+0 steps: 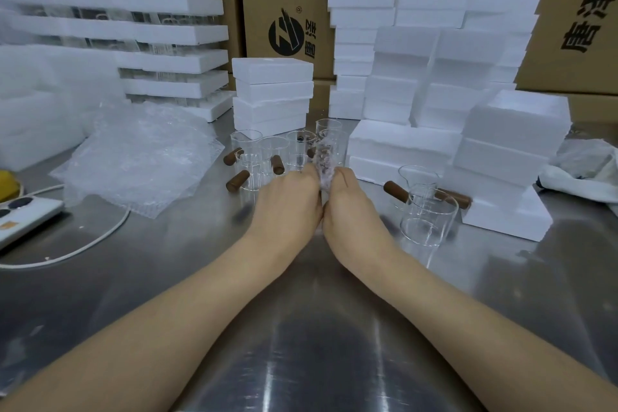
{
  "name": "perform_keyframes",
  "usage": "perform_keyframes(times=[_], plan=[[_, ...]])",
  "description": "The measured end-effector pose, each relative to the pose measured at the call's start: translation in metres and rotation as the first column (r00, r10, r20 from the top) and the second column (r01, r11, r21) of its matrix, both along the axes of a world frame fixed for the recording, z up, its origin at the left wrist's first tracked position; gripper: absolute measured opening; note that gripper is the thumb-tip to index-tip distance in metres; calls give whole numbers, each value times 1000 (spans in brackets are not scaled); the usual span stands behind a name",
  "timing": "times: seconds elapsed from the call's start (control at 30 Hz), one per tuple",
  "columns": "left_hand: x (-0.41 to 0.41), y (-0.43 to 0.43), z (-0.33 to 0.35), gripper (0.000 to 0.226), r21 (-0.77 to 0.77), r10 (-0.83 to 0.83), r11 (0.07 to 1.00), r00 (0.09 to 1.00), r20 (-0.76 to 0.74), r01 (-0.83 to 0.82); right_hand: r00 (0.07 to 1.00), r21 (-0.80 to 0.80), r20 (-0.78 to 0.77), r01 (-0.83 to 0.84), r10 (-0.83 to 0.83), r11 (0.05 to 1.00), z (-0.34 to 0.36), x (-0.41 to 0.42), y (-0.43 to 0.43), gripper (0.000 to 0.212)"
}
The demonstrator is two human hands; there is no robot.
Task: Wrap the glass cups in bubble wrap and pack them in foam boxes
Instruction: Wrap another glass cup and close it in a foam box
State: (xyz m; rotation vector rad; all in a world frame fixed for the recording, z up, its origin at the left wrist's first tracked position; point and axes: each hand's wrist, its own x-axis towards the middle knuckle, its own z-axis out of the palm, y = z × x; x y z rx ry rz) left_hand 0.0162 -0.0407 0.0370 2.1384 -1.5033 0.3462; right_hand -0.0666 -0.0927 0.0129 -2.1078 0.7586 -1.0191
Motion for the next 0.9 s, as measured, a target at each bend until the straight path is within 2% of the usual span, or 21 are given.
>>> perform_keyframes(times=[0.07,0.13,0.17,0.23,0.3,0.43,0.53,0.63,0.7,0.77,0.9], plan=[[1,-1,1,36,-47,-29,999,999,-32,27,997,-53,76,-20,24,998,-5,1,-6,24],[0,1,4,68,-82,-102,992,992,-73,96,993,-30,92,-73,75,997,-4,1,-5,31],[-1,3,6,73,-114,-141,985,987,-81,131,991,3,108,-80,79,997,-2,0,-5,33],[-4,4,7,69,-206,-188,964,979,-76,169,988,35,127,-93,88,995,-2,-3,-10,45],[-1,3,6,64,-212,-177,964,983,-51,162,988,60,123,-104,96,993,-1,-6,-13,52],[9,0,3,50,-168,-131,978,991,-11,127,981,178,153,-148,121,973,-2,-3,-12,39],[10,2,3,38,-304,-189,938,981,-43,168,967,388,218,-213,135,897,-4,-1,-14,41],[7,2,4,33,-374,-235,902,972,-3,217,951,499,275,-265,139,825,1,2,-13,42],[7,2,4,31,-424,-262,876,965,-15,231,892,616,432,-401,135,678,4,3,-13,40],[9,0,2,30,-466,-300,851,952,-53,242,834,661,542,-499,104,560,6,2,-13,43],[8,-2,-1,49,-442,-242,885,955,-172,144,783,635,622,-512,10,578,13,-2,-16,39]])
